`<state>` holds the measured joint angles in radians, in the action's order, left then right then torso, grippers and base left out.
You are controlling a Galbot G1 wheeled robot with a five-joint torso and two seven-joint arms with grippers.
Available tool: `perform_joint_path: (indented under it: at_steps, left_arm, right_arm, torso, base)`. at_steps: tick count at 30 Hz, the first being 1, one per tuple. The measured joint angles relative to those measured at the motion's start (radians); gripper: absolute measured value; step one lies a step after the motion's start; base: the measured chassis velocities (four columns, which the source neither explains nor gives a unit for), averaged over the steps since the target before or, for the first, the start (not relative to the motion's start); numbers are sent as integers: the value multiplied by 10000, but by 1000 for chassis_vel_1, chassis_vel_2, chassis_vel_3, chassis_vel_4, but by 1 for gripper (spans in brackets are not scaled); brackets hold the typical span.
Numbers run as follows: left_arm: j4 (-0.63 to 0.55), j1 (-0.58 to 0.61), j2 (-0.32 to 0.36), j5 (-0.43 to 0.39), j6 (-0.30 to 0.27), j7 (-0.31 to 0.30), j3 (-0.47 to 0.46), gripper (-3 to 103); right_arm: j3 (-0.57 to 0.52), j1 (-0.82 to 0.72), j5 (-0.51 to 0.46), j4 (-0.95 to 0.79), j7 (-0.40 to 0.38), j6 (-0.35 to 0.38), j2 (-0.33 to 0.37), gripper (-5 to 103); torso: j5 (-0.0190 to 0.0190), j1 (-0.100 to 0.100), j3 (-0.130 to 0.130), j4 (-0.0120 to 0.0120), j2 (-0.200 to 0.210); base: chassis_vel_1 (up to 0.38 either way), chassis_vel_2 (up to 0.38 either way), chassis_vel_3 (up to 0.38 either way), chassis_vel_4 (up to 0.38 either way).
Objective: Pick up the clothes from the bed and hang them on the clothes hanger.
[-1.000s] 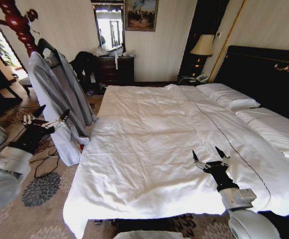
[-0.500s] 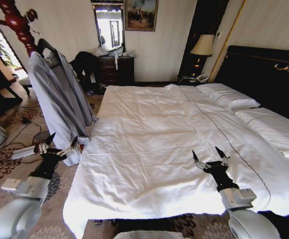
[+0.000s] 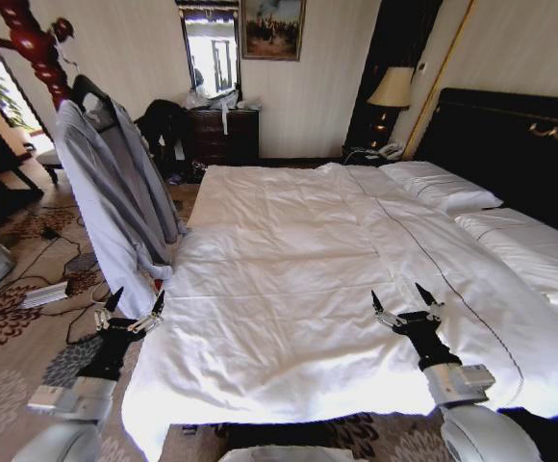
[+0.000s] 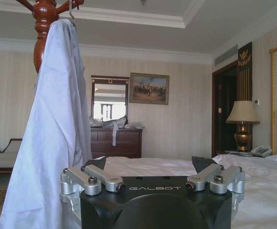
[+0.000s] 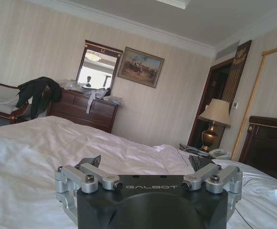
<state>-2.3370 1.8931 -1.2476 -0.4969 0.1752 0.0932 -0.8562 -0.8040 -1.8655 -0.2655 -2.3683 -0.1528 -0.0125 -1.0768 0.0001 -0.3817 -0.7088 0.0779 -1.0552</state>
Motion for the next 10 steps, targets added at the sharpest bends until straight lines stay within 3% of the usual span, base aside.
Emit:
perform_joint_path:
  at_steps: [10]
  left_arm:
    - [208,181,-432,307,91,93,92,100]
  right_arm:
    - [0,0,0,0,0,0,0,100]
  torso:
    - [-1,-1,0,0,0]
  base:
    - [0,0,0,0]
